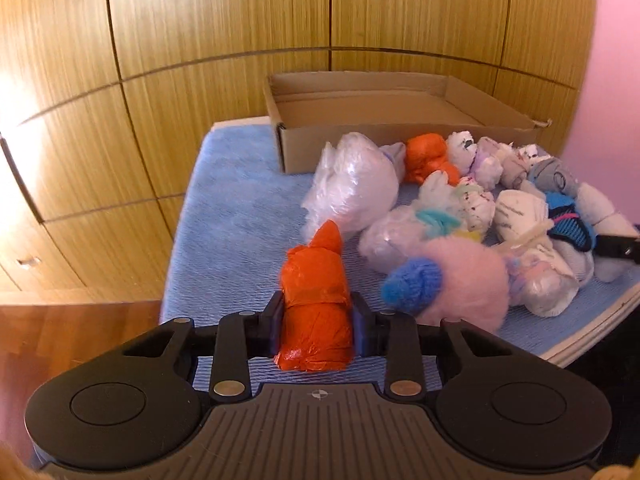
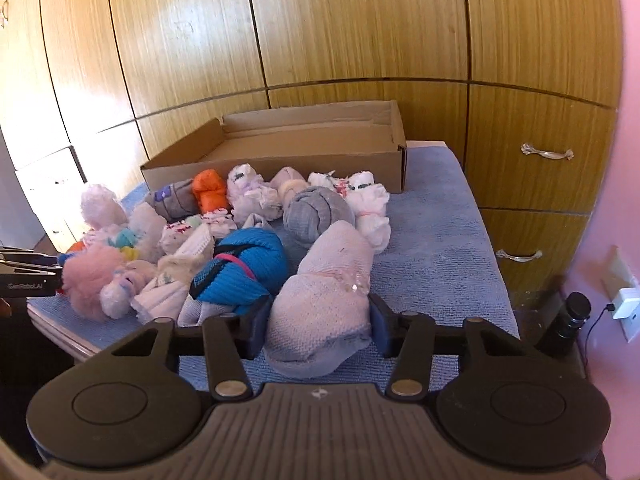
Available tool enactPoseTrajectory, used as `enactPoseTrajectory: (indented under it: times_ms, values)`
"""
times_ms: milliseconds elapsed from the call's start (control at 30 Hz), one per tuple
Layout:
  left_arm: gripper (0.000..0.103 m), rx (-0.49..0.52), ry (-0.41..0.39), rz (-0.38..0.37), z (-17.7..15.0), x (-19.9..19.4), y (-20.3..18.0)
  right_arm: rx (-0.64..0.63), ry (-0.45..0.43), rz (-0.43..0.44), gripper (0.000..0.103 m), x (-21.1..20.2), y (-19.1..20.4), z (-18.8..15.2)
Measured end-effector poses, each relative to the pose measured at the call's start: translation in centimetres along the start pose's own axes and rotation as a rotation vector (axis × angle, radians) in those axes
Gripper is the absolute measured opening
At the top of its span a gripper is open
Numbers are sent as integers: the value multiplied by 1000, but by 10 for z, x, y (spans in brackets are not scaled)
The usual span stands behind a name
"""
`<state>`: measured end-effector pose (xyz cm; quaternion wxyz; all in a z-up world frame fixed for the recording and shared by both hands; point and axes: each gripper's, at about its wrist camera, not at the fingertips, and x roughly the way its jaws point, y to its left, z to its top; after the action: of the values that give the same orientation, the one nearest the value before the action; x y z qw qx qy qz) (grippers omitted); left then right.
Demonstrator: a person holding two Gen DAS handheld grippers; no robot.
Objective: Organize objects
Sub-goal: 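Grasp the orange bundle with left gripper while right gripper grasps the lilac sock roll, then carry both bundles into the cardboard tray and open both grippers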
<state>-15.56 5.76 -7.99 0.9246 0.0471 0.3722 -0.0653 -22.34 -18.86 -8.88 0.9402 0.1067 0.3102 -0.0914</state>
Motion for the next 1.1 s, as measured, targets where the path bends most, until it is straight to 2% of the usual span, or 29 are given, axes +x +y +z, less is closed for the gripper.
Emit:
enactPoseTrajectory:
  times_ms: [200,767,933,1100]
  values:
    - [38,14,-14,-14,-2,-11,5,36,-45,8,44,-17,-10,4]
    - [39,-43,-51,-32,17,-36,27,-25,-142,28,44,-37,-3,40]
    - [39,-12,-102,-24,55,-44,31,-53,-162,51,44,-36,-2,65]
    - [39,32,-150,-24,117,-27,27,-105,-179,111,44,-9,11,116]
